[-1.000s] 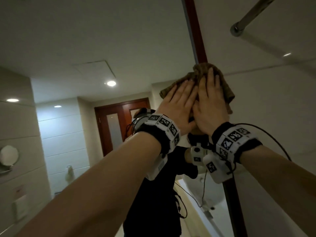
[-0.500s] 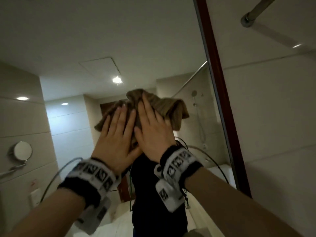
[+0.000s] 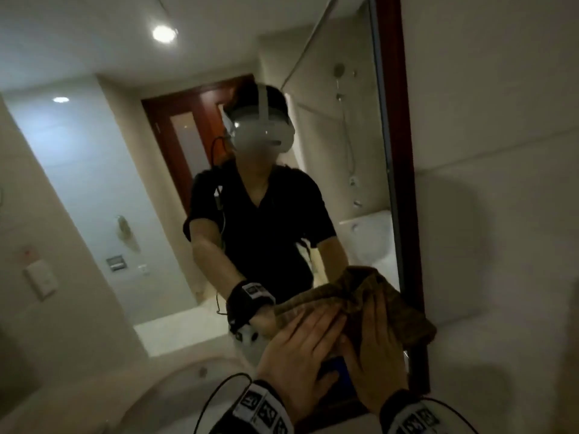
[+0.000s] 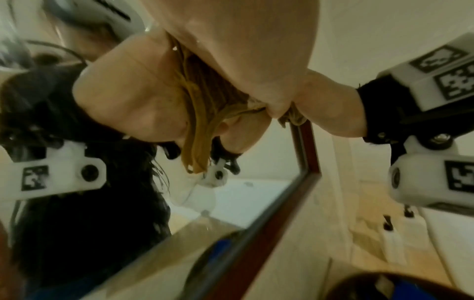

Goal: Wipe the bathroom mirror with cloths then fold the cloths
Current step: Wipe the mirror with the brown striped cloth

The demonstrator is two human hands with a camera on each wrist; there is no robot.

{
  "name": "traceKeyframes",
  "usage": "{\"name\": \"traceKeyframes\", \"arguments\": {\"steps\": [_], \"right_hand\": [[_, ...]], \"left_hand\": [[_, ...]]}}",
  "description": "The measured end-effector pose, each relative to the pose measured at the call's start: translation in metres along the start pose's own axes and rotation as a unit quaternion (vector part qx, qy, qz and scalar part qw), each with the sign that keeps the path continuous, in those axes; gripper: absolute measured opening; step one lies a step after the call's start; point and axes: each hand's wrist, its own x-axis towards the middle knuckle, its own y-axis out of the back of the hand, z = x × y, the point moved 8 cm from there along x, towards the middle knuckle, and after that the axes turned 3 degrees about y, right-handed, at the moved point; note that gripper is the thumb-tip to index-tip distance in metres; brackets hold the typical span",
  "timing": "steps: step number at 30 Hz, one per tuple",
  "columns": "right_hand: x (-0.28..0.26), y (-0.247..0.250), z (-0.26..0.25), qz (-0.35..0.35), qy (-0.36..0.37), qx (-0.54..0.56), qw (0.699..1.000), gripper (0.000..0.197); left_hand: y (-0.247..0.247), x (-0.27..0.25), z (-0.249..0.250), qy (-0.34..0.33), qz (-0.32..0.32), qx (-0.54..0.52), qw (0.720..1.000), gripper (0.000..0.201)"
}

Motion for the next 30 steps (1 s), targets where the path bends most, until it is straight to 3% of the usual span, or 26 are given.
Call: {"name": "traceKeyframes", "arguments": {"steps": [3, 8, 15, 24, 30], "right_hand": [[-0.042, -0.009, 0.036, 0.02, -0.029, -0.006, 0.999, 0.077], [-0.075, -0.029, 0.059, 0.061, -0.035, -0.03, 0.997, 0.082], [-0.116, -0.059, 0.084, 0.011, -0.119, -0.03, 0.992, 0.075], [-0.12, -0.084, 0.027, 0.012, -0.136, -0.014, 0.99, 0.076], [-0.134, -0.147, -0.077, -0.013, -0.106, -0.034, 0.994, 0.076]], "left_hand": [[-0.049, 0.002, 0.029, -0.022, -0.046, -0.022, 0.998, 0.081], [-0.098, 0.01, 0.053, -0.04, -0.026, -0.008, 0.999, 0.074], [-0.133, 0.0, 0.067, -0.086, -0.004, -0.014, 0.996, 0.069], [-0.135, -0.042, 0.019, -0.076, 0.012, -0.024, 0.997, 0.066], [-0.143, -0.131, -0.067, -0.063, 0.035, -0.018, 0.997, 0.062]]}}
